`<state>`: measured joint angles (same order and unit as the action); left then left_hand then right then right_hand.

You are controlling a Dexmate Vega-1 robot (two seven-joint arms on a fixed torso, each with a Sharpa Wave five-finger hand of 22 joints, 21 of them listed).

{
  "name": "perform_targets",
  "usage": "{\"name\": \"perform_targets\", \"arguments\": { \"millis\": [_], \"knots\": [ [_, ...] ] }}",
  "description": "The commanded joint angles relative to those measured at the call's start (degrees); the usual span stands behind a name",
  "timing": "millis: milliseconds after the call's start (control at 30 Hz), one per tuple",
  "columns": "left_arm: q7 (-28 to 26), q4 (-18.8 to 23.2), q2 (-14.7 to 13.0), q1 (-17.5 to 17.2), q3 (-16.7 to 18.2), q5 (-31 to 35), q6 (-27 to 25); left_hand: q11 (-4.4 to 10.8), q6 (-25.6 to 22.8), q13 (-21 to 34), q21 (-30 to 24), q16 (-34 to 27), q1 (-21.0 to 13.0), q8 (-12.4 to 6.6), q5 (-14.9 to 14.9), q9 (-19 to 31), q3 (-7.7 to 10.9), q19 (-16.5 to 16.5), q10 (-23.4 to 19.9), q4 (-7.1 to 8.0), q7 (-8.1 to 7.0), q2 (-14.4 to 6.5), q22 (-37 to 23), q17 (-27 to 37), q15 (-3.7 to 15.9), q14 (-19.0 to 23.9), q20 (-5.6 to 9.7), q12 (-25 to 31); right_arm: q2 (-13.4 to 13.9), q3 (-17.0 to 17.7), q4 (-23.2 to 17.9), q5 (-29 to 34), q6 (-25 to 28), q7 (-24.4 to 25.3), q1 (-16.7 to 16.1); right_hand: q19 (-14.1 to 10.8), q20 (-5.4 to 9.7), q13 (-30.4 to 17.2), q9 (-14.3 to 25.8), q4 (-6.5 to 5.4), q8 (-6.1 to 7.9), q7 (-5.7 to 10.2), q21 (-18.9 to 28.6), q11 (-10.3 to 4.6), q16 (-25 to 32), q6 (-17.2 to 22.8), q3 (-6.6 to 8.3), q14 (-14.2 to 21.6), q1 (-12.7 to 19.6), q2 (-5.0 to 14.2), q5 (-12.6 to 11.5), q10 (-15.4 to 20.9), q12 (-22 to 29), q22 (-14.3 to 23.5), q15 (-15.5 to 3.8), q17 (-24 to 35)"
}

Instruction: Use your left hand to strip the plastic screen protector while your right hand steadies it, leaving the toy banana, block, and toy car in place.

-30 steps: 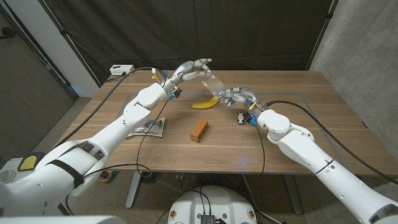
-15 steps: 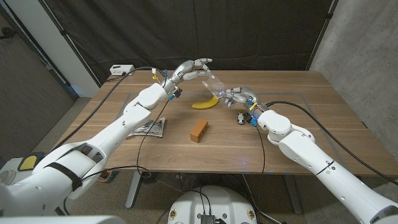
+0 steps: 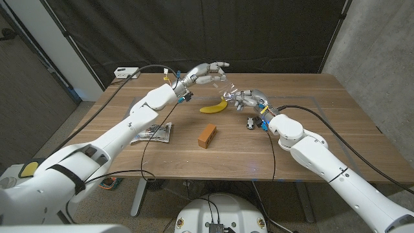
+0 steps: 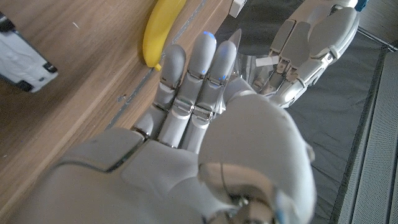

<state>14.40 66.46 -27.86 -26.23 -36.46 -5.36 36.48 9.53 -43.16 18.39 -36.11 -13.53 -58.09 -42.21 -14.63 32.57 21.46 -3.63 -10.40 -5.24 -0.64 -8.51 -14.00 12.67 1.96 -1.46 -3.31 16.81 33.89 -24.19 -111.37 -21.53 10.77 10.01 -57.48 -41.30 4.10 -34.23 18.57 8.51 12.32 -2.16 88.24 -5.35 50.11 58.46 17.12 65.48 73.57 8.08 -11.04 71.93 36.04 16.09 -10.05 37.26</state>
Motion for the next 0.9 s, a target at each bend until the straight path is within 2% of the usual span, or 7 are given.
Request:
{"name": "perform_targets", "arguments": {
  "millis": [33, 67, 167, 467, 733, 900],
  "knots": [
    [-10.5, 8.0, -3.3, -0.7, 0.2, 17.0, -0.1, 0.61, -1.4, 0.4, -0.4, 0.4, -0.3, -3.41, -0.6, 2.6, 0.46, -0.4, -0.1, 0.81, -2.11, -0.2, -0.2, 0.3, 0.27, -1.1, 0.45, 0.0, -0.6, 1.8, -1.1, -4.3, 3.0, -0.3, -0.5, -1.0, 8.61, 0.5, 0.0, 0.4, 0.31, -0.75, 0.4, 0.14, -0.1, 1.7, 0.35, 3.8, 1.4, 0.37, -0.5, 0.7, -0.3, -0.1, -2.89, -0.3],
    [-13.5, 10.4, -4.2, -1.3, 0.7, 21.3, -1.0, 0.61, -1.4, 0.5, -0.4, 0.5, -0.3, -3.47, -0.7, 2.8, 0.44, -0.5, 0.0, 0.8, -2.08, -0.2, -0.2, 0.3, 0.21, -1.2, 0.49, 0.0, -0.8, 2.5, -1.5, -5.8, 3.8, -0.4, -0.7, -1.2, 8.62, 0.4, -0.1, 0.5, 0.36, -0.81, 0.4, 0.25, 0.0, 1.9, 0.37, 3.9, 1.5, 0.28, -0.5, 0.8, -0.2, -0.2, -2.89, -0.2],
    [-17.4, 13.6, -5.6, -1.8, 1.0, 27.2, -2.6, 0.51, -1.4, 0.6, -0.4, 0.5, -0.3, -3.75, -0.9, 3.2, 0.37, -0.8, 0.2, 0.81, -2.03, -0.1, -0.2, 0.4, 0.09, -1.6, 0.67, 0.0, -1.5, 3.9, -2.1, -9.2, 5.7, -0.6, -1.2, -1.6, 8.62, 0.4, -0.2, 0.63, 0.37, -1.12, 0.5, 0.41, 0.0, 2.1, 0.46, 4.4, 1.8, 0.27, -0.7, 1.0, -0.2, -0.3, -2.91, -0.3],
    [-23.4, 22.8, -10.3, -1.7, -0.2, 42.0, -7.0, 0.89, -1.2, 1.1, -0.5, 0.6, -0.2, -4.41, -1.5, 4.4, 0.11, -1.3, 0.5, 0.96, -2.3, 0.0, -0.1, 0.5, 0.47, -2.2, 1.09, -0.1, -3.1, 8.4, -3.3, -18.4, 11.0, -0.9, -2.1, -3.0, 8.58, 0.8, -0.6, 0.99, 0.34, -1.67, 0.7, 0.23, -0.1, 2.8, 0.69, 5.3, 2.7, -0.28, -1.2, 1.8, -0.3, -0.8, -2.9, -0.1],
    [-22.1, 24.0, -12.6, 1.5, -3.6, 46.5, -5.3, 1.19, -1.0, 1.5, -0.8, 0.6, -0.1, -4.99, -2.0, 5.4, -0.17, -1.2, 0.5, 1.12, -2.44, 0.1, -0.1, 0.5, 1.16, -2.8, 1.56, -0.1, -3.7, 11.0, -3.0, -24.5, 13.2, -3.3, -2.4, -3.7, 8.6, 0.7, -0.9, 0.99, 0.25, -1.87, 0.7, 0.26, -0.3, 3.1, 0.76, 6.0, 3.0, -0.66, -1.5, 2.0, -0.4, -1.2, -2.83, 0.1],
    [-24.0, 25.3, -13.5, 2.7, -4.9, 50.8, -4.9, 1.47, -1.0, 1.8, -1.0, 0.5, 0.0, -5.29, -2.3, 5.9, -0.27, -1.2, 0.4, 1.17, -2.38, 0.2, -0.1, 0.6, 1.3, -2.8, 1.69, 0.0, -3.8, 11.7, -2.6, -26.4, 13.8, -4.6, -2.2, -4.0, 8.6, 0.8, -1.0, 0.94, 0.21, -2.13, 0.7, 0.47, -0.4, 3.2, 0.84, 6.1, 3.1, -0.79, -1.7, 2.2, -0.4, -1.4, -2.81, 0.2]
  ]
}}
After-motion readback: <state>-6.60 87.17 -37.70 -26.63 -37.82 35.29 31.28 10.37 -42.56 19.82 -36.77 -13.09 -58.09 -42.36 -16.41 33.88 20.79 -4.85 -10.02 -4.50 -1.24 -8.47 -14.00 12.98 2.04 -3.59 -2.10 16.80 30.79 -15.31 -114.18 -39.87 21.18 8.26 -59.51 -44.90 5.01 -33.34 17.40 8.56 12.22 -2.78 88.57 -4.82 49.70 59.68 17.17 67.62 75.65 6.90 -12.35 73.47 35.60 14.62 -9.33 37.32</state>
